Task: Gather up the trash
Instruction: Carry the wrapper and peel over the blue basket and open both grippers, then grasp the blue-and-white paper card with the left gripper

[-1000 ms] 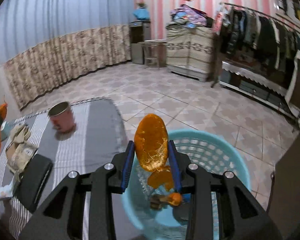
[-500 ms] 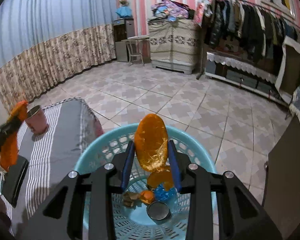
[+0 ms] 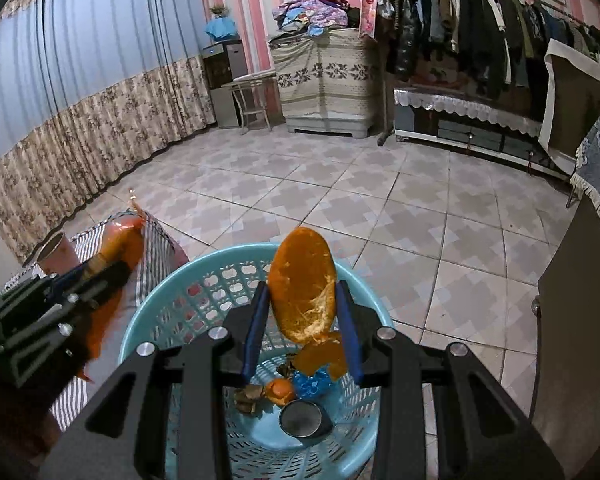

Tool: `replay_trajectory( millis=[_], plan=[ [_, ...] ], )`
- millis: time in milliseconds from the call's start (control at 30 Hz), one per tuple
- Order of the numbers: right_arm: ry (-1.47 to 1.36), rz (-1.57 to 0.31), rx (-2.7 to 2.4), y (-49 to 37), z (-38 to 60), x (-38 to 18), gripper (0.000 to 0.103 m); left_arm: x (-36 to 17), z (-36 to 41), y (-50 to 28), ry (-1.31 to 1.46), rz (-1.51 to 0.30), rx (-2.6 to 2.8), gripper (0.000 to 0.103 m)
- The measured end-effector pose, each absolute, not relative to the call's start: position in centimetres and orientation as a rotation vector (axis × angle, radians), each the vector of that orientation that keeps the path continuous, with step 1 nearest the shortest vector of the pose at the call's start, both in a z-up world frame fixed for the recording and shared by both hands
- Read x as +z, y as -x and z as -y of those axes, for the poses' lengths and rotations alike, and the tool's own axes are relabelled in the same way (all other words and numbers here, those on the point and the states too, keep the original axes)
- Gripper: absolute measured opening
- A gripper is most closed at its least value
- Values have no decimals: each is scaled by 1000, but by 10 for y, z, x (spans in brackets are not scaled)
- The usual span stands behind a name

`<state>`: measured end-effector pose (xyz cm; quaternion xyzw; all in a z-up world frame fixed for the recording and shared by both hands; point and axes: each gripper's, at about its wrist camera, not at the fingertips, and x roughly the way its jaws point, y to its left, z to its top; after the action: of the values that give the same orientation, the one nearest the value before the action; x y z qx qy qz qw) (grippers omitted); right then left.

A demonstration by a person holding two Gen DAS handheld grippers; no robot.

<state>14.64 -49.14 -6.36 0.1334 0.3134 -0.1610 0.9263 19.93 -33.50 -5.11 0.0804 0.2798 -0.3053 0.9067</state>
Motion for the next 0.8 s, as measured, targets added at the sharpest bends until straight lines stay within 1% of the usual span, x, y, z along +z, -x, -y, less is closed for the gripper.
replay_trajectory(
  millis=[33,67,133,200,233,267,367,400,467,500,533,600,667,733,800],
  plan=[
    [-278,-641,-328,-146,493,-64,34,-50,334,-201,-158,-581,-630,50],
    [-278,-643,-325,-147,492,-64,34,-49,331,-203,-144,-582,-626,56],
    [-273,-648,-322,-149,492,-66,34,-44,322,-207,-138,-573,-599,57],
    [-272,-656,-315,-152,490,-69,34,-41,315,-209,-131,-567,-567,65],
    [-270,-659,-310,-153,489,-70,34,-38,306,-210,-121,-561,-548,71],
    [-265,-664,-302,-156,485,-71,34,-36,298,-211,-115,-553,-531,75],
    [-259,-673,-279,-161,475,-74,34,-29,278,-209,-122,-530,-488,82],
    [-261,-673,-272,-162,472,-75,37,-26,272,-207,-127,-518,-475,84],
    [-270,-668,-263,-164,469,-77,40,-20,253,-202,-125,-493,-438,91],
    [-274,-665,-247,-164,466,-78,46,-17,244,-201,-116,-488,-424,92],
    [-270,-660,-242,-165,462,-78,60,-15,236,-200,-106,-487,-411,95],
    [-248,-641,-267,-162,457,-77,74,-11,220,-200,-90,-492,-384,96],
    [-221,-639,-280,-162,453,-75,75,-8,201,-198,-84,-489,-363,96],
    [-208,-628,-300,-161,450,-72,85,-6,184,-195,-85,-478,-336,96],
    [-192,-616,-315,-160,444,-69,86,-5,165,-193,-82,-476,-318,96]
  ],
)
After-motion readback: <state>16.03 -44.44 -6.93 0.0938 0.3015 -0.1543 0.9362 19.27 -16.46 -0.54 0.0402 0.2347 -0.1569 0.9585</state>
